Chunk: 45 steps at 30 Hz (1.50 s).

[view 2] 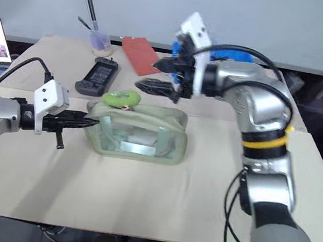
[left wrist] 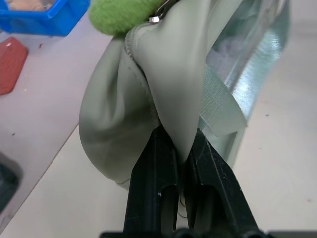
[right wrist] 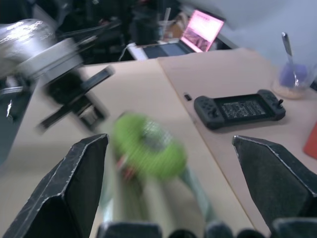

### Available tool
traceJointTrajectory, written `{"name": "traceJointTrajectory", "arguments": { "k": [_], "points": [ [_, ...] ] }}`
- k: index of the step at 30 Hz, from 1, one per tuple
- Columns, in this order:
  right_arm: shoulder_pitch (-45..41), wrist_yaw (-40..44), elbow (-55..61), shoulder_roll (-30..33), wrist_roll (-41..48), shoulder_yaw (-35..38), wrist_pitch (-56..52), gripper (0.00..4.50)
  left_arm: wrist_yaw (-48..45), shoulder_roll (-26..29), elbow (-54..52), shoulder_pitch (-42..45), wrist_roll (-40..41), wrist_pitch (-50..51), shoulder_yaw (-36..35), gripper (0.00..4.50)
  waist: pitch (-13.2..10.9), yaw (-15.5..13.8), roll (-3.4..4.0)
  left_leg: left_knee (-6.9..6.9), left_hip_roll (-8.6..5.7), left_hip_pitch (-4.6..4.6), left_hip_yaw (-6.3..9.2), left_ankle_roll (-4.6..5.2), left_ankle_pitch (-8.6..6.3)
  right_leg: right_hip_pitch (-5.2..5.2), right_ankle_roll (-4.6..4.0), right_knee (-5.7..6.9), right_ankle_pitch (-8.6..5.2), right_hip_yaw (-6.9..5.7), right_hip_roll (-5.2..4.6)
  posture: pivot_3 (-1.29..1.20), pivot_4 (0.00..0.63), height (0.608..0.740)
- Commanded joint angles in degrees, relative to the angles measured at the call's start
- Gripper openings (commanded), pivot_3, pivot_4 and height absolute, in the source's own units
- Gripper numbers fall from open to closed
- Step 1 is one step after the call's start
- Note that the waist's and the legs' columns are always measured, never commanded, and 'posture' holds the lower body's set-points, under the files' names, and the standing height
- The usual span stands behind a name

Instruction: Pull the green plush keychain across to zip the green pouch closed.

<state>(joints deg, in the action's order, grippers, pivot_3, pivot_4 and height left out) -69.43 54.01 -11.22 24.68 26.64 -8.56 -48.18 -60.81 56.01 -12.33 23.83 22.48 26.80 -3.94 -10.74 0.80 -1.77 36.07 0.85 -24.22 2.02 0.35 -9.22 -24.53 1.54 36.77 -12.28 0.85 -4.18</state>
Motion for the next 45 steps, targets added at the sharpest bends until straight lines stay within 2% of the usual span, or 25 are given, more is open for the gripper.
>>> {"name": "traceJointTrajectory", "arguments": {
  "k": [1, 6, 10, 14, 17, 27, 28, 32, 39, 45],
  "points": [
    [-4.78, -1.85, -9.48, -3.87, -4.39, -1.79, 3.17, 4.46, -0.41, -0.30, 0.40, 0.70, -0.70, -0.92, 0.31, 0.00, 0.00, -0.14, 0.00, 0.00, -0.02, -0.02, 0.00, 0.00, 0.00, 0.00, 0.01, -0.01, 0.00, 0.01, -0.01, 0.00, 0.150, 0.740],
    [-5.32, 0.76, -14.98, -7.04, -6.98, -5.42, 1.85, 4.46, -0.14, -0.33, -0.79, -0.69, -0.53, -0.73, -0.07, 0.00, 0.00, -0.09, 0.00, -0.02, -0.08, -0.08, 0.00, 0.00, 0.00, 0.01, 0.06, -0.08, 0.01, 0.01, -0.05, 0.00, 0.150, 0.740],
    [-3.43, 2.15, -14.68, -7.75, -9.72, -8.18, 4.01, 4.46, 0.40, -0.32, -2.17, -2.14, -0.17, -0.06, -0.64, 0.00, 0.00, 0.12, 0.00, -0.07, -0.04, -0.04, 0.00, 0.00, 0.00, -0.02, 0.05, -0.02, 0.00, 0.01, 0.00, 0.00, 0.150, 0.740],
    [-2.77, 3.91, -12.23, -7.87, -9.17, -7.82, 2.39, 4.46, 0.75, -0.11, -3.49, -3.14, 0.21, 0.82, -1.27, 0.00, 0.00, 0.10, 0.00, -0.08, 0.01, 0.01, 0.00, 0.00, 0.00, -0.01, 0.05, 0.00, -0.01, 0.02, 0.07, 0.00, 0.150, 0.740],
    [-2.70, 4.66, -11.21, -7.69, -8.56, -6.72, 1.64, 3.64, 0.84, 0.07, -3.80, -3.60, 0.22, 1.08, -1.61, 0.00, 0.00, 0.13, 0.00, -0.08, 0.01, 0.02, 0.00, 0.00, 0.00, -0.01, 0.05, 0.00, -0.01, 0.03, 0.08, 0.00, 0.150, 0.740],
    [-0.01, 4.78, -1.25, -4.46, -4.87, -2.03, -3.89, 0.16, 0.93, -0.15, -2.99, -3.22, -0.46, 0.58, -1.34, 0.00, 0.00, 0.05, 0.00, -0.08, 0.02, 0.01, 0.00, 0.00, 0.00, -0.01, 0.05, -0.02, -0.01, 0.04, 0.08, 0.00, 0.150, 0.740],
    [0.31, 4.42, 0.14, -3.84, -4.29, -1.16, -5.00, 0.02, 0.93, -0.24, -2.75, -3.08, -0.62, 0.41, -1.16, 0.00, 0.00, 0.05, 0.00, -0.08, 0.02, 0.01, 0.00, 0.00, 0.00, -0.01, 0.05, -0.02, -0.01, 0.04, 0.08, 0.00, 0.150, 0.740],
    [1.07, 1.85, 3.61, -1.95, -3.10, 1.69, -7.33, 0.02, 1.09, -0.57, -2.18, -2.46, -0.95, 0.22, -0.69, 0.00, 0.00, 0.05, 0.00, -0.08, 0.03, 0.01, 0.00, 0.00, 0.00, -0.02, 0.06, -0.01, -0.02, 0.04, 0.09, 0.00, 0.150, 0.740],
    [2.98, -4.02, 9.27, 5.77, -2.63, 7.30, -10.32, 0.02, 0.78, 0.13, 0.02, -2.53, -1.77, -1.43, -1.05, 0.00, 0.00, -0.26, 0.00, -0.08, -0.02, -0.03, 0.00, 0.00, 0.00, 0.00, 0.07, -0.08, -0.02, 0.03, 0.01, 0.00, 0.150, 0.740],
    [10.28, -9.49, 13.43, 11.01, -3.32, 11.00, -11.36, 0.02, 0.88, -0.05, 1.44, -1.65, -2.09, -2.08, -0.40, 0.00, 0.00, 0.01, 0.00, -0.09, -0.01, -0.01, -0.05, 0.00, 0.00, 0.00, 0.11, -0.08, -0.05, 0.03, -0.02, 0.00, 0.150, 0.740]
  ]
}}
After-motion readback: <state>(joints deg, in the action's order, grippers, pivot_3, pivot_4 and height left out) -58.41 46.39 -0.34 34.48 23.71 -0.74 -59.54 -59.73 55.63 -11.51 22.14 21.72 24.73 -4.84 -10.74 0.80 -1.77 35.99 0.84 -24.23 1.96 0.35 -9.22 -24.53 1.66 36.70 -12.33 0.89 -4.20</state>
